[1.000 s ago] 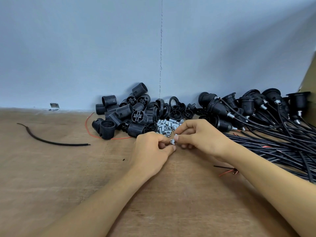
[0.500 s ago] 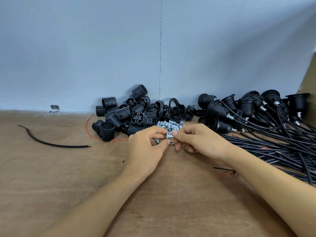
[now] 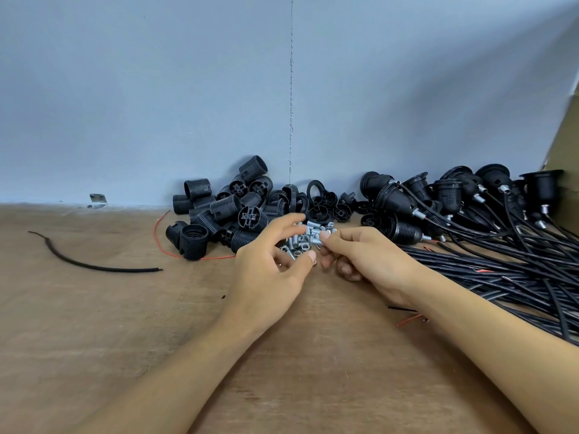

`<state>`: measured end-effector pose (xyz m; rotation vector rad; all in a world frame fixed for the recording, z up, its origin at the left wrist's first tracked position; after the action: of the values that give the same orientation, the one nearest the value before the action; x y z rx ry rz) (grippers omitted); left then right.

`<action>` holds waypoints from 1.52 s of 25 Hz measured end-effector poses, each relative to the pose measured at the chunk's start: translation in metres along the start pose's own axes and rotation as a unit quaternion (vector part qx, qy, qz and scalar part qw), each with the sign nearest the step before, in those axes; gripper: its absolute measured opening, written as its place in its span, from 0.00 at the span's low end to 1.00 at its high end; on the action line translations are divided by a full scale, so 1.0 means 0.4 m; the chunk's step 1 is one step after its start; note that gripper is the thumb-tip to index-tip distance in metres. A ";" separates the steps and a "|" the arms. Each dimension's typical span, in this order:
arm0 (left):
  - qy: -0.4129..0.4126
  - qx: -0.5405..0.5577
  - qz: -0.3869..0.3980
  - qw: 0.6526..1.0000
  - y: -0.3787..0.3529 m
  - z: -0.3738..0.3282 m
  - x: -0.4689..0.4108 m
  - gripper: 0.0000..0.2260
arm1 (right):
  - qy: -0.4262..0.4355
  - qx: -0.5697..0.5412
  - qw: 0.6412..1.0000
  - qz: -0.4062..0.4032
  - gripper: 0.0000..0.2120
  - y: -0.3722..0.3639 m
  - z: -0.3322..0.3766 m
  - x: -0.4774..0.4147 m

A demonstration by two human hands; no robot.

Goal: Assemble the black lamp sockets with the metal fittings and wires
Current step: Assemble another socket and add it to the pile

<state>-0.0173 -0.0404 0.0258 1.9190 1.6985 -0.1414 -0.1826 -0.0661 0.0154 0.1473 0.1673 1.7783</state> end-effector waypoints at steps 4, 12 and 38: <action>-0.007 -0.030 0.018 0.999 -0.010 -0.007 0.003 0.20 | 0.000 0.001 1.000 -0.008 0.14 0.002 -0.004 -0.003; -0.010 -0.037 0.030 0.999 -0.012 -0.011 0.005 0.21 | -0.009 0.007 1.000 -0.013 0.14 0.003 -0.008 -0.004; 0.033 -0.106 -0.018 0.994 -0.003 0.025 -0.010 0.11 | 0.026 0.027 0.999 0.011 0.12 -0.019 0.007 0.010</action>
<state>-0.0163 -0.0485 0.0188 1.7537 1.7176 0.0873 -0.1755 -0.0603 0.0166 0.1435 0.2524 1.8009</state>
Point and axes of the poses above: each hand's wrist, its own x-axis away from the middle knuckle, its own y-axis out of the back of the hand, z = x × y, the point moved 6 cm from there along -x, towards the middle knuckle, and after that the axes turned 6 degrees about z, right-handed, at the moved point
